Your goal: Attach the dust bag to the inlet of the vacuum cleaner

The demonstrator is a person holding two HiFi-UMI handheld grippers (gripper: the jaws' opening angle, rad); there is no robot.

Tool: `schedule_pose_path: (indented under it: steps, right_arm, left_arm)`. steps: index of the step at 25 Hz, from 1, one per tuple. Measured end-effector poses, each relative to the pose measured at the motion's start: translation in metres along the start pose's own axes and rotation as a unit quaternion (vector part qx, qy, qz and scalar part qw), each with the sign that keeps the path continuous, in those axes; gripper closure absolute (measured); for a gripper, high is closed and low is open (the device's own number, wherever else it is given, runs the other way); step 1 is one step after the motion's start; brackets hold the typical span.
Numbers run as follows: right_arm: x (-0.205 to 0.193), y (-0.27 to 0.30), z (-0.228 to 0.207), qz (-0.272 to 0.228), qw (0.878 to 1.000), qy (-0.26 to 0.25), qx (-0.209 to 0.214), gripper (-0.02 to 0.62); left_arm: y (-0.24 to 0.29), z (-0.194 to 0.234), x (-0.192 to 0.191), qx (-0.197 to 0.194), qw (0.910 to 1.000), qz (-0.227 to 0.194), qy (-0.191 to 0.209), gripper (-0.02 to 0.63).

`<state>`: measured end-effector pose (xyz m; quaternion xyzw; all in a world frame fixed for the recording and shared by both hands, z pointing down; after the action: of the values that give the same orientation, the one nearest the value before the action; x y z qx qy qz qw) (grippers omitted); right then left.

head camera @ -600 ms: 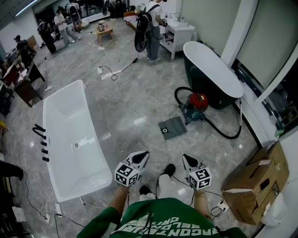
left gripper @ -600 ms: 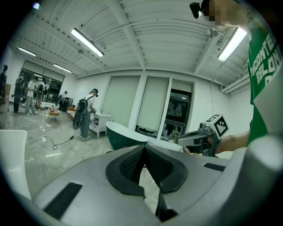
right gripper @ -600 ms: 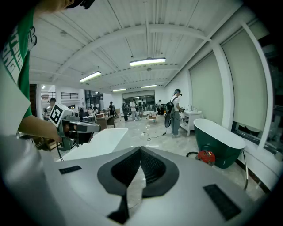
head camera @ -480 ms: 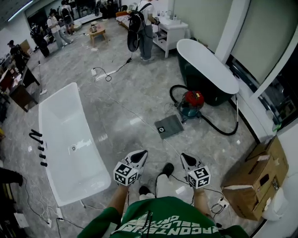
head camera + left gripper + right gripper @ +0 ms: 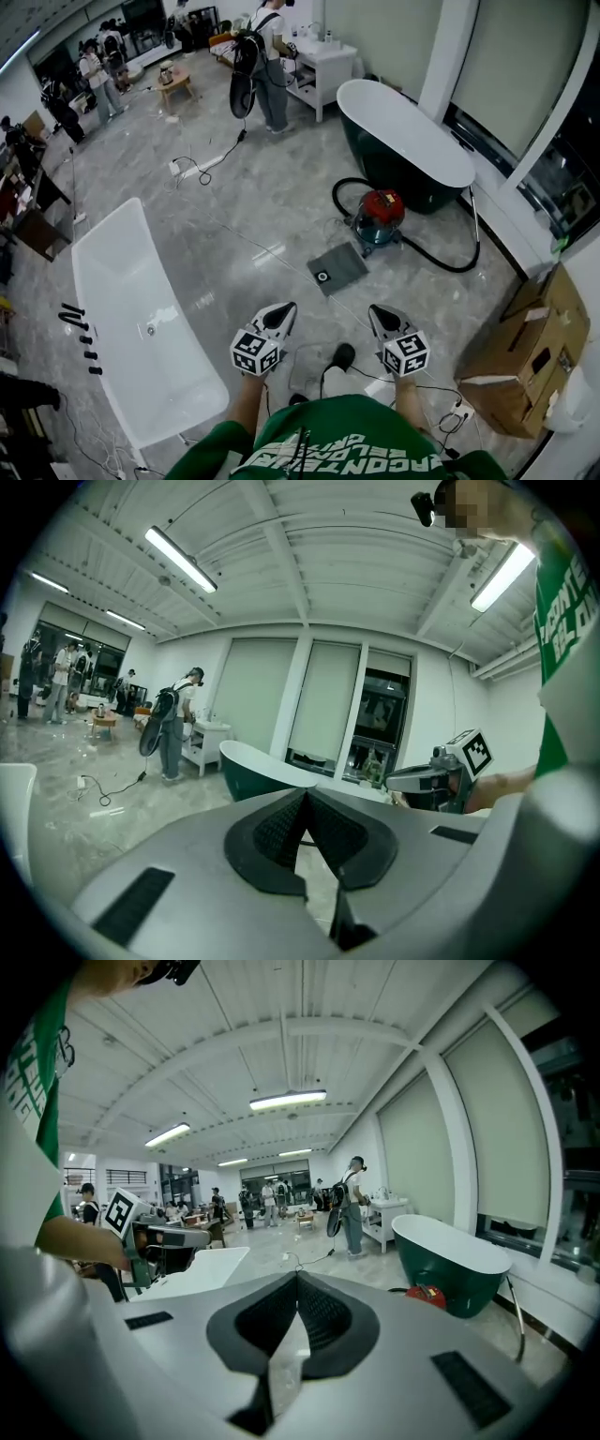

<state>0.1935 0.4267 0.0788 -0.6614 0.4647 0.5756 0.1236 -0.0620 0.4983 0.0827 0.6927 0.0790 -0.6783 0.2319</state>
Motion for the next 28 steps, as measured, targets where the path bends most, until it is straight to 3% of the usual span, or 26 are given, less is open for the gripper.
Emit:
schedule_pose_path:
  steps: [6,15,21,28]
  right_arm:
    - [0.039,0.03,-0.058,-0.018,1.0,0.013,-0.006,0.586]
    - [0.073,0.044,-0.151,-0.028,0.999,0.04,-0.009,0.586]
    - [0.077,0.054,-0.182,-0.041,0.997,0.063,-0.018,0.586]
    - [0.085,0.087,-0.203,-0.045,0.994,0.09,-0.052,0.586]
  left_arm:
    - [0.068,0.029,0.028,-0.006,0.9999,0.002,0.012,0.603]
    - [0.164,0.033,0.054,-0.016,0.9994,0.021,0.024,0.603]
    - [0.206,0.037,0.059,-0.033,0.9982,0.037,0.035,0.603]
    - [0.254,0.073,0.062,-0.076,0.9968,0.018,0.017,0.603]
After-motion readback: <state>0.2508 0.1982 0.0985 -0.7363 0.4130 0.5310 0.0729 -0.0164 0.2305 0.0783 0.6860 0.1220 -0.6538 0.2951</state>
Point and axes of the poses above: the fingertips, and each gripper's own axes: y forward along the fingers, z to its left, x out of its top, the point moved 6 cm from there along -y, backward along the fingers, and after that the axes turned 13 degrees about y, right-handed, at the moved point
